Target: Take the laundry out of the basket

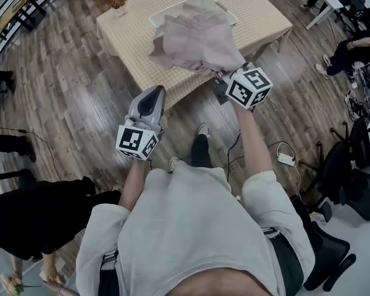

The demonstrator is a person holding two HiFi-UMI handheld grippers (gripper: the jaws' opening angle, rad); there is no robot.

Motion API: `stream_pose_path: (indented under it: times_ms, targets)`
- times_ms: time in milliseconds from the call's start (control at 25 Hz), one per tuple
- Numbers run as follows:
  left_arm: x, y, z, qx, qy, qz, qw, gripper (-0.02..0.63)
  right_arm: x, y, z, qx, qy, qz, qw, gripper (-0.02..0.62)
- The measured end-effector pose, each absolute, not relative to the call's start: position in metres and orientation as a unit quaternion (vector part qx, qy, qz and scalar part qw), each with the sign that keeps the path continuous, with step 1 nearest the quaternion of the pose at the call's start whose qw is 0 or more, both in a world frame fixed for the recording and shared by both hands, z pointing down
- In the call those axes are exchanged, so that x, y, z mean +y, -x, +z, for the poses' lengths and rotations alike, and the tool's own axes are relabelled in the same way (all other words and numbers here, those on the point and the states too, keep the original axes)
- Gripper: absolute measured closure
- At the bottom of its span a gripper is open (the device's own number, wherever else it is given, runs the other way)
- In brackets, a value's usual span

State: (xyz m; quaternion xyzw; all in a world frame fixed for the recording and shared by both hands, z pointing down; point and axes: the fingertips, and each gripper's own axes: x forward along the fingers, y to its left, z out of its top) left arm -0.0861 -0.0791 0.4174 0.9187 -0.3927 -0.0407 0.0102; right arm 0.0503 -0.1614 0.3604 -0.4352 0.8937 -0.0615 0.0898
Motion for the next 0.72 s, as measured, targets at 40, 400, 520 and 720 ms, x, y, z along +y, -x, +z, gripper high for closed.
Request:
stream_pose_path:
  times_ms: [40, 400, 520, 720]
  targets:
    - [-0.069, 0.090, 0.417, -0.389, -0.920, -0.042, 0.011, 0.595, -0.149, -0.046, 0.361, 0.893, 0.437, -0.061, 0.091, 0.506]
    - [-0.005, 0.089, 0.412, -0.383, -0.922, -0.049, 0.016, 0.595, -0.061, -0.044, 0.351, 0.891, 0.439, -0.057, 0.105, 0.506]
    - [0.012, 0.081, 0.409, -0.391, -0.919, -0.050, 0.016, 0.595, -0.037, -0.051, 0.356, 0.892, 0.434, -0.063, 0.106, 0.506]
    - [0.053, 0.062, 0.407, -0.409, -0.911, -0.047, 0.014, 0.595, 0.009, -0.068, 0.378, 0.897, 0.425, -0.077, 0.092, 0.506]
